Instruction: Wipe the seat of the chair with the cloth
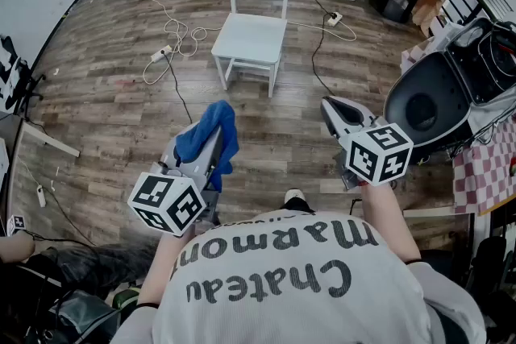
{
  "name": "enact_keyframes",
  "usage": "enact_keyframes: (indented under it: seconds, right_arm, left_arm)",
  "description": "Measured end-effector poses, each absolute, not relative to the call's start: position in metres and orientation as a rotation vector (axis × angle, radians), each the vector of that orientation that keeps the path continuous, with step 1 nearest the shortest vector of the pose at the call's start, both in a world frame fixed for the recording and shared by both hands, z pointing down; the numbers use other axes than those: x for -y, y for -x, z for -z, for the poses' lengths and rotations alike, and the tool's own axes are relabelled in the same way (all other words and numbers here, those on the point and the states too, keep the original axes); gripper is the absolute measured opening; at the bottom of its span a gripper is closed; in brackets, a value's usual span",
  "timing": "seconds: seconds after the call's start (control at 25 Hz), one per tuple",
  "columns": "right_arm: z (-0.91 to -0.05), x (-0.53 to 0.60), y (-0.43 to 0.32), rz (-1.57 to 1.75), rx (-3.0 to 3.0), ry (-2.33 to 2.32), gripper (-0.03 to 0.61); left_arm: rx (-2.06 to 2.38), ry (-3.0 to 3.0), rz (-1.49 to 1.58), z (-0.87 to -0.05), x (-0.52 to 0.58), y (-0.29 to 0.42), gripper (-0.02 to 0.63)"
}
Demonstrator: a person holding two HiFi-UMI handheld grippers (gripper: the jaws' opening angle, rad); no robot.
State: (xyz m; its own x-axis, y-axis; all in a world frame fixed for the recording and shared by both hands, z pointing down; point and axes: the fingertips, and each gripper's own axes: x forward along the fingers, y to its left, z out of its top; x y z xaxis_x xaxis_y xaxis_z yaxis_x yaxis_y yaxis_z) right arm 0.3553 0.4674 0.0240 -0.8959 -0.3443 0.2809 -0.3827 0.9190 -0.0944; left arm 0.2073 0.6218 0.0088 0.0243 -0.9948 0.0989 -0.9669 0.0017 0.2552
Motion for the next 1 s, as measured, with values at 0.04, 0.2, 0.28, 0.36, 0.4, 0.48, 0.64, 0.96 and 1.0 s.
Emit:
enact_keyframes:
  seconds: [0.04,0.2,0.28,0.36,0.4,0.48,0.64,0.96,1.0]
  right_arm:
    - [-0.024,-0.467,-0.356,-0.216,2.822,-0.544,0.014]
    - [-0.027,-0.468,-0.359,-0.220,2.823,-0.545,0.014]
    - [-0.028,-0.468,-0.359,-0.223,2.825,-0.547,0.012]
    - [-0.029,-0.467,-0.357,-0.232,2.824,-0.549,0.014]
    - [-0.030,-0.466,-0.356,-0.239,2.824,-0.550,0.014]
    - [-0.032,-0.463,-0.355,-0.253,2.825,-0.550,0.014]
    - [-0.042,-0.448,-0.342,-0.258,2.796,-0.566,0.014]
    - [-0.060,-0.389,-0.296,-0.271,2.760,-0.557,0.014]
    - [-0.061,-0.380,-0.288,-0.274,2.759,-0.554,0.014]
  left_arm:
    - [2.027,-2.049,0.162,-0.010,-0.622,-0.208,0.091]
    - [2.033,-2.043,0.162,-0.012,-0.625,-0.210,0.091]
    - [2.040,-2.039,0.158,-0.012,-0.628,-0.207,0.091]
    - [2.047,-2.030,0.152,-0.013,-0.629,-0.203,0.091]
    - [2.050,-2.022,0.149,-0.014,-0.629,-0.200,0.091]
    - [2.054,-2.008,0.142,-0.016,-0.628,-0.196,0.091]
    - [2.059,-1.993,0.125,-0.024,-0.618,-0.179,0.091]
    - [2.056,-1.962,0.128,-0.032,-0.567,-0.137,0.091]
    - [2.061,-1.954,0.129,-0.032,-0.559,-0.128,0.091]
